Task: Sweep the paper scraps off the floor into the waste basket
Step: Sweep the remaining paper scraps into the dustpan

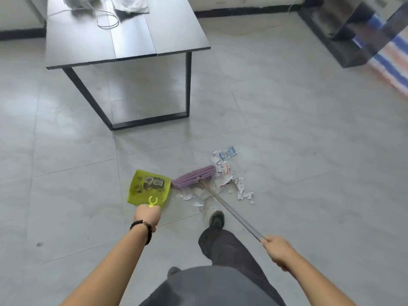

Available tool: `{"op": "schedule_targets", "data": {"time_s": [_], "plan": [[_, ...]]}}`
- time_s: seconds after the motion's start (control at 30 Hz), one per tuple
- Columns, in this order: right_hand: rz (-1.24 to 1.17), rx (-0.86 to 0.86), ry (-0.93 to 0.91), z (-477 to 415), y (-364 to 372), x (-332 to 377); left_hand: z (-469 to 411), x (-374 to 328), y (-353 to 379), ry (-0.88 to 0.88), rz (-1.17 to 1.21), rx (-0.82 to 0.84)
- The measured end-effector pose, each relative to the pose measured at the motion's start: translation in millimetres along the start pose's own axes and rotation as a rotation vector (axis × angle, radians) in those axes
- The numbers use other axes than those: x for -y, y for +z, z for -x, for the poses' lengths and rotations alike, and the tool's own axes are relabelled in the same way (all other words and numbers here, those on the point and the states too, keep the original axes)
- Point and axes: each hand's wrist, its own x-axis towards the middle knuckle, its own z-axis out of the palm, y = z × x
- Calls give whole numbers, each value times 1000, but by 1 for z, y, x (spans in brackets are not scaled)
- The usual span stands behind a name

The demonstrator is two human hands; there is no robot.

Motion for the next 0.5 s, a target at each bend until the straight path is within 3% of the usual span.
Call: {"op": "schedule_targets", "data": {"time_s": [0.2, 0.37, 0.5], "plan": [[-66, -120, -47, 7, 3, -10, -15, -10, 13, 25, -62, 21], [-175, -156, -84, -67, -34, 70, -10, -43, 28, 83, -115, -26], [-217, -68, -63, -130, -69, 141, -12, -73, 28, 112, -194, -79]]}}
